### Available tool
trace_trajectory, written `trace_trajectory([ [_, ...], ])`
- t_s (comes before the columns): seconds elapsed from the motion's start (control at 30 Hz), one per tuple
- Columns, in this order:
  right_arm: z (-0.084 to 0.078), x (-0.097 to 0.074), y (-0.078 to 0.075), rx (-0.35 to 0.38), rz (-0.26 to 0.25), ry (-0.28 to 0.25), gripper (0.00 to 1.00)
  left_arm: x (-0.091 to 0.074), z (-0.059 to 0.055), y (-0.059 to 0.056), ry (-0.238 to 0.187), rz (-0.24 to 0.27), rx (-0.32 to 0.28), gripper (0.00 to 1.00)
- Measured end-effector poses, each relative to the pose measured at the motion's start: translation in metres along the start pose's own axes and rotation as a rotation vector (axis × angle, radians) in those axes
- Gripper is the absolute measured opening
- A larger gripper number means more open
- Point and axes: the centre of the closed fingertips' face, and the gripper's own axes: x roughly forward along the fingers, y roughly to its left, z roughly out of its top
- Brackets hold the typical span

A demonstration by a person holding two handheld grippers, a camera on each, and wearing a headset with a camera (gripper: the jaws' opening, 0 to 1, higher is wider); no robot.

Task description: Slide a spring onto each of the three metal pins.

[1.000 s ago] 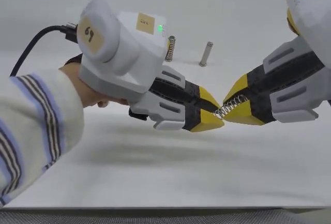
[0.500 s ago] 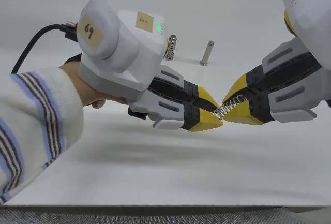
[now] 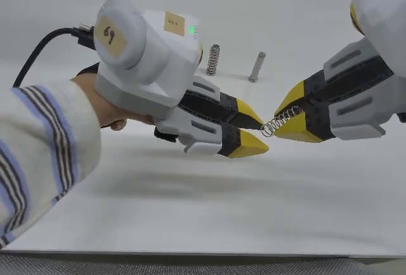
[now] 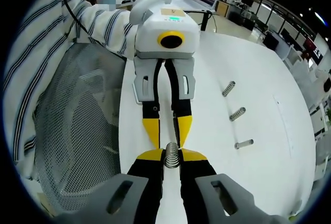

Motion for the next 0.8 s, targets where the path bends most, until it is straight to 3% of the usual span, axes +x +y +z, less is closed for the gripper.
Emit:
trace_trajectory([
  [0.1, -0.001, -0.001, -0.003, 0.009, -0.002, 0.001, 0.08, -0.004, -0.003, 0.003, 0.007, 0.011, -0.012, 0.12],
  [0.2, 0.0, -0.002, -0.005, 0.021, -0.003, 0.0, 0.08, -0.008, -0.003, 0.008, 0.007, 0.039, -0.018, 0.19],
  [0.4, 0.0, -0.004, -0.009, 0.025, -0.01, 0.003, 0.08, -0.018, -0.005, 0.026, 0.012, 0.115, -0.027, 0.32],
  [0.53, 0.001, -0.006, -0.011, 0.023, -0.014, 0.003, 0.08, -0.027, -0.012, 0.035, 0.024, 0.144, -0.061, 0.35],
  [0.8, 0.005, -0.014, -0.022, 0.023, -0.039, -0.003, 0.08, -0.037, -0.022, 0.046, 0.035, 0.21, -0.077, 0.55],
])
